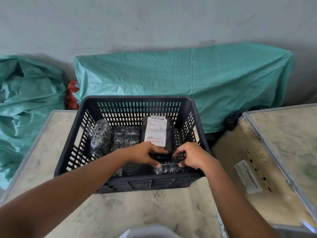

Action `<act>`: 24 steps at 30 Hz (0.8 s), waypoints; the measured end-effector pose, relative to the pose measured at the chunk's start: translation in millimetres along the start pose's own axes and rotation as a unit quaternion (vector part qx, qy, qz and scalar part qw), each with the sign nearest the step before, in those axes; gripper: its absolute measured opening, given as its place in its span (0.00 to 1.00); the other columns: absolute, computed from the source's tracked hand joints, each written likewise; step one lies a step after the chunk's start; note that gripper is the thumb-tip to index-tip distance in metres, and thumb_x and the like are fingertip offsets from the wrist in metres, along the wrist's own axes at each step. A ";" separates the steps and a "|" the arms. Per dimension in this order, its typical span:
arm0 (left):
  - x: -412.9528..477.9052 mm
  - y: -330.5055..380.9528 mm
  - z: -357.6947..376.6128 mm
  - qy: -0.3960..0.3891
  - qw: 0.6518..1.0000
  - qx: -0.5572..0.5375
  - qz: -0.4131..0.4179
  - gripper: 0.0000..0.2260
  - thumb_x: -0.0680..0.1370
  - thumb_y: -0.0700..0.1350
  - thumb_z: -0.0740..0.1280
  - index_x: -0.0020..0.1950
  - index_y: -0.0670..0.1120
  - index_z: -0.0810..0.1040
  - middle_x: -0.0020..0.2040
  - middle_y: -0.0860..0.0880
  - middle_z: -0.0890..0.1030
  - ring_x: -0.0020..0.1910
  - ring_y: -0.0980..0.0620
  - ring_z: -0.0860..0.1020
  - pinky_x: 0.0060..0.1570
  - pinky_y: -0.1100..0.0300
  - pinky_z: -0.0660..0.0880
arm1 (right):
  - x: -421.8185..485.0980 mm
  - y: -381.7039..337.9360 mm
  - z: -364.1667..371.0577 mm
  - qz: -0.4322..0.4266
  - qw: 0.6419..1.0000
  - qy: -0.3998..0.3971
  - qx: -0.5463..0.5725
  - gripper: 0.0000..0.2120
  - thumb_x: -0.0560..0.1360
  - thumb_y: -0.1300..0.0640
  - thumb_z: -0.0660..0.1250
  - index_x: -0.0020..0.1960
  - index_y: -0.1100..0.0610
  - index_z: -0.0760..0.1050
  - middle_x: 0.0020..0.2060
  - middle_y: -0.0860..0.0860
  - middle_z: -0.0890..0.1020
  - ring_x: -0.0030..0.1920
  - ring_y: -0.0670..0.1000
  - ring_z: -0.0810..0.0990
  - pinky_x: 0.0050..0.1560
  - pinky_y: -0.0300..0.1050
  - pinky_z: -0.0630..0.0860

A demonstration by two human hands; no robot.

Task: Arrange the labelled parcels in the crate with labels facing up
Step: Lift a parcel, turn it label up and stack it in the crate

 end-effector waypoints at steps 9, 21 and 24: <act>-4.1 3.5 19.2 -0.051 0.997 0.057 -0.004 0.29 0.77 0.39 0.74 0.77 0.49 0.71 0.74 0.51 0.75 0.71 0.54 0.74 0.69 0.64 0.71 | -2.6 2.9 9.8 0.008 1.000 0.004 -0.021 0.17 0.70 0.66 0.79 0.53 0.47 0.87 0.61 0.53 0.81 0.52 0.53 0.82 0.48 0.40 0.74; -1.4 2.5 12.4 0.121 0.990 0.063 0.044 0.26 0.69 0.38 0.79 0.66 0.50 0.83 0.55 0.48 0.85 0.52 0.49 0.82 0.54 0.56 0.78 | -1.2 6.4 12.0 -0.021 0.990 0.123 0.058 0.14 0.75 0.64 0.76 0.58 0.52 0.87 0.54 0.51 0.87 0.50 0.47 0.84 0.48 0.27 0.72; -18.0 7.3 -3.2 0.183 0.981 -0.027 0.055 0.21 0.69 0.36 0.79 0.60 0.52 0.87 0.55 0.52 0.84 0.54 0.55 0.82 0.60 0.57 0.78 | -7.0 1.4 1.3 -0.062 0.976 0.176 0.116 0.13 0.74 0.61 0.77 0.57 0.50 0.87 0.53 0.46 0.87 0.50 0.42 0.82 0.58 0.34 0.75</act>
Point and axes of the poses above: each hand's wrist, its own x-axis towards the middle knuckle, its own z-axis out of the palm, y = z × x, the point moved 1 cm from there along x, towards the middle knuckle
